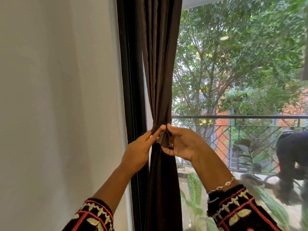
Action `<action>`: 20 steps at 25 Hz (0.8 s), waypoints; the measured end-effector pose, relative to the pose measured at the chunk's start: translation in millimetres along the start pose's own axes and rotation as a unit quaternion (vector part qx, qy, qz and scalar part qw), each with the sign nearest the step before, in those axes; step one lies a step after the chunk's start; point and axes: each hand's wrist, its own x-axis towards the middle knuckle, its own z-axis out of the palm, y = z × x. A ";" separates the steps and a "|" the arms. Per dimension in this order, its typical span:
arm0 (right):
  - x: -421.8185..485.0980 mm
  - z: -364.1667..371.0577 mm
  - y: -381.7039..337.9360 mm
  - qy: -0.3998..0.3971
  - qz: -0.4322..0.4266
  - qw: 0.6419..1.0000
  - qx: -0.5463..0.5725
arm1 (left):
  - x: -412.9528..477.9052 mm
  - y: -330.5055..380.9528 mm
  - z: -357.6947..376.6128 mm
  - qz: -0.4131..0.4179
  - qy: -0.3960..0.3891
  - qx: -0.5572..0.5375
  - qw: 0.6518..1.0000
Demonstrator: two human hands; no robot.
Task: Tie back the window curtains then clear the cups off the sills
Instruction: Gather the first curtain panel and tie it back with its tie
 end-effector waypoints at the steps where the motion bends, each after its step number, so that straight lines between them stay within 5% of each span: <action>1: 0.8 0.6 -0.4 0.025 -0.019 0.999 -0.021 | 2.3 1.3 -1.8 -0.018 0.015 -0.032 0.999; 6: 0.3 2.5 8.2 0.096 -0.161 0.964 -0.186 | 31.9 35.6 -18.7 -0.072 0.201 -0.131 0.968; 9: 1.6 -0.8 17.7 0.124 -0.258 0.920 -0.269 | 53.6 63.3 -26.1 -0.137 0.073 -0.126 0.980; 13: 3.0 -6.3 28.9 0.156 -0.302 0.811 -0.476 | 68.8 66.2 -21.5 -0.255 -0.036 -0.075 0.963; 17: -8.5 -13.1 48.8 0.116 -0.366 0.757 -0.529 | 65.6 55.1 -17.8 -0.289 -0.033 -0.145 0.946; 20: -11.0 -21.7 52.6 0.157 -0.401 0.753 -0.497 | 58.9 55.2 -20.9 -0.259 0.018 -0.168 0.951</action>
